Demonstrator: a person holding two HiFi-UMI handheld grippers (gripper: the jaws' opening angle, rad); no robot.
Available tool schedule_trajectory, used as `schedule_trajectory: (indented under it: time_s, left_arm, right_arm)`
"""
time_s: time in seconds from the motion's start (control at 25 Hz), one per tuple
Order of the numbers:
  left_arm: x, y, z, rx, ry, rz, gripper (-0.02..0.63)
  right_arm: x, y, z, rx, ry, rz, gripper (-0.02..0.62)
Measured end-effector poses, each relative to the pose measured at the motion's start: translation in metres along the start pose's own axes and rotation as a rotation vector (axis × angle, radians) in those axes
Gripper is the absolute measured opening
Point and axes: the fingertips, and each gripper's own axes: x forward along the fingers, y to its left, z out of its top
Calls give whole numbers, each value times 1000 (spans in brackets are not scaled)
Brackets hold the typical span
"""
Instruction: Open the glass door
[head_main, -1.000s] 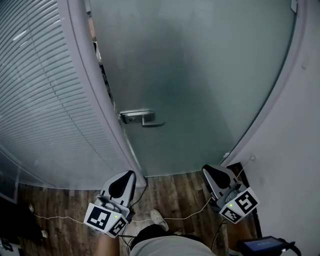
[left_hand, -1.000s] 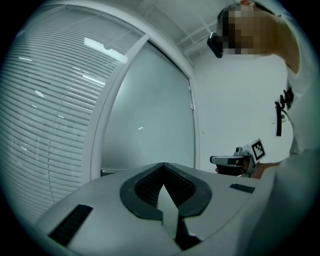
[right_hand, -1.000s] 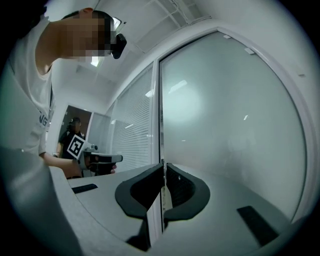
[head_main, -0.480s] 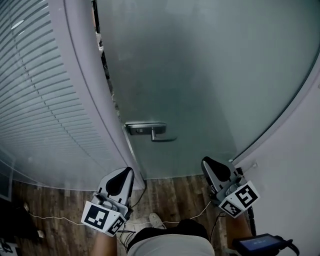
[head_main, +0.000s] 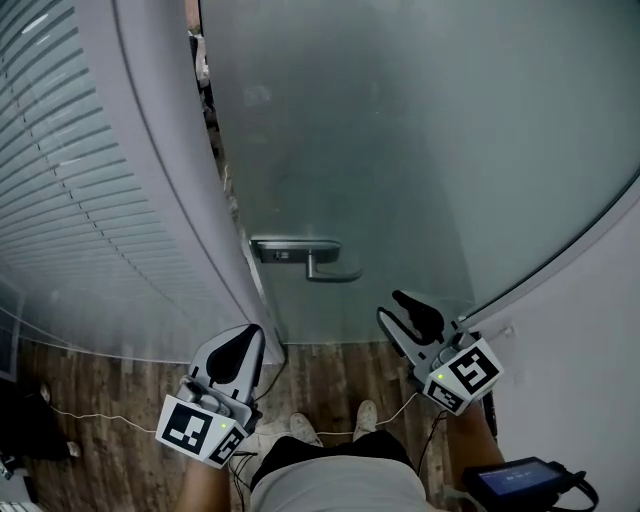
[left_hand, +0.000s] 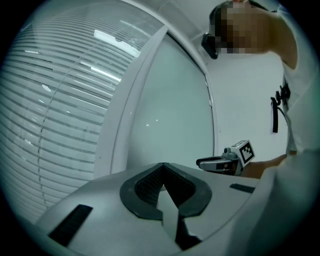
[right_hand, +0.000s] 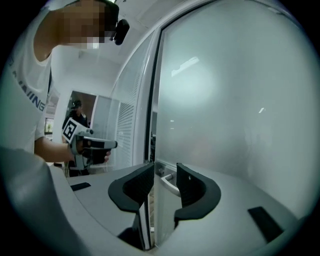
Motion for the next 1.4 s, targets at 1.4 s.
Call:
schedule_trajectory:
  time_s: [1.4]
  left_arm:
    - [33,33,-26,-38,49,99,0]
  right_arm:
    - [136,-60,-117,-262,417,72,137]
